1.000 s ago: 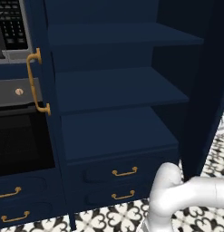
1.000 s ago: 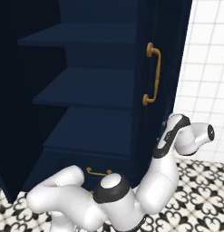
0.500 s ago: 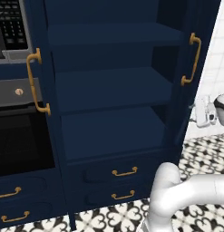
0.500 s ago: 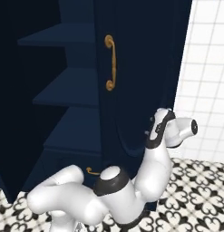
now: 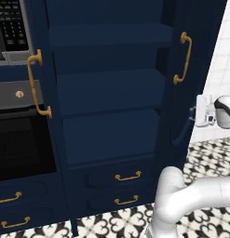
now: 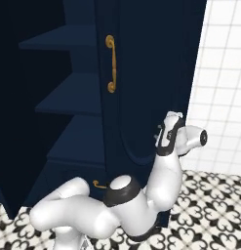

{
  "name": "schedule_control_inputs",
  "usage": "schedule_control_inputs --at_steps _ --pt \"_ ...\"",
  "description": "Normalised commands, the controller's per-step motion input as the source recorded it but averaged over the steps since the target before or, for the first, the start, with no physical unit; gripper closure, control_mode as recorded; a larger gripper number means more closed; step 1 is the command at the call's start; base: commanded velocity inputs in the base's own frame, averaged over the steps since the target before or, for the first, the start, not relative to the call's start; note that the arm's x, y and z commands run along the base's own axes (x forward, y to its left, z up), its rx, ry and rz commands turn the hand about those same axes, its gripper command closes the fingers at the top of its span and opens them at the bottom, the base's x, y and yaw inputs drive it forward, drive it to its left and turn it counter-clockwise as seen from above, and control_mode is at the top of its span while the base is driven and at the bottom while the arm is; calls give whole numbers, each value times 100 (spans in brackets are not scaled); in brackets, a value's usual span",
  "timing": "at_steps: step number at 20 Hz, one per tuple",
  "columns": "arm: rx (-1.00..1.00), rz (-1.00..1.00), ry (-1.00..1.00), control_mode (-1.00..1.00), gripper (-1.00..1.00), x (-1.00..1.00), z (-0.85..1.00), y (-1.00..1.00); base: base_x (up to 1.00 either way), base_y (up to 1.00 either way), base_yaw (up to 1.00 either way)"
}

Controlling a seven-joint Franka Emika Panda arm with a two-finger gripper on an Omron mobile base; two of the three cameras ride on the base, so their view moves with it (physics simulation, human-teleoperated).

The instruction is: Pick the kettle from the counter and place it on the tray. Then pick the mug from the cabinet and place it on the tray. Then close the cabinet doors.

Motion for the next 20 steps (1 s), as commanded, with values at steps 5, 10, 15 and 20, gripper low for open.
schedule_control_inputs --at_steps 5,10,15,20 --pt "-4 -10 -20 -100 -100 24 -20 100 0 0 0" --pt "-13 -12 -17 -100 -100 35 -23 100 0 0 0" --pt "-18 -31 -10 -100 -100 50 -26 100 0 0 0" --pt "-14 -33 -9 -100 -100 58 -21 100 0 0 0"
